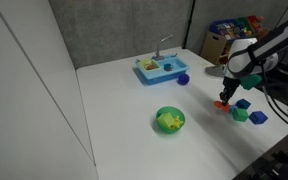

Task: Remove the orange toy from the bowl and put it on the table

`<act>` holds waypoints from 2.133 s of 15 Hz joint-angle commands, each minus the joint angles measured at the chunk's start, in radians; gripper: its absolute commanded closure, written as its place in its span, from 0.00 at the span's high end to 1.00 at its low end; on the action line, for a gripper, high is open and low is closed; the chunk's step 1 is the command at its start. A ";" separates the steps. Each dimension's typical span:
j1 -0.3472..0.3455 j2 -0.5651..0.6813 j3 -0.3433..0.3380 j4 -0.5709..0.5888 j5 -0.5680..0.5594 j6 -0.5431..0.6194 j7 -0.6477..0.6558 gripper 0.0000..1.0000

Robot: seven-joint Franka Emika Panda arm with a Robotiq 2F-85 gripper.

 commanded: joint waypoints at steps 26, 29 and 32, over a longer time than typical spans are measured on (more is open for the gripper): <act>0.190 -0.467 0.024 -0.088 0.028 -0.417 0.386 1.00; 0.210 -0.552 0.033 -0.100 0.027 -0.472 0.418 1.00; 0.226 -0.626 0.045 -0.106 0.022 -0.524 0.456 1.00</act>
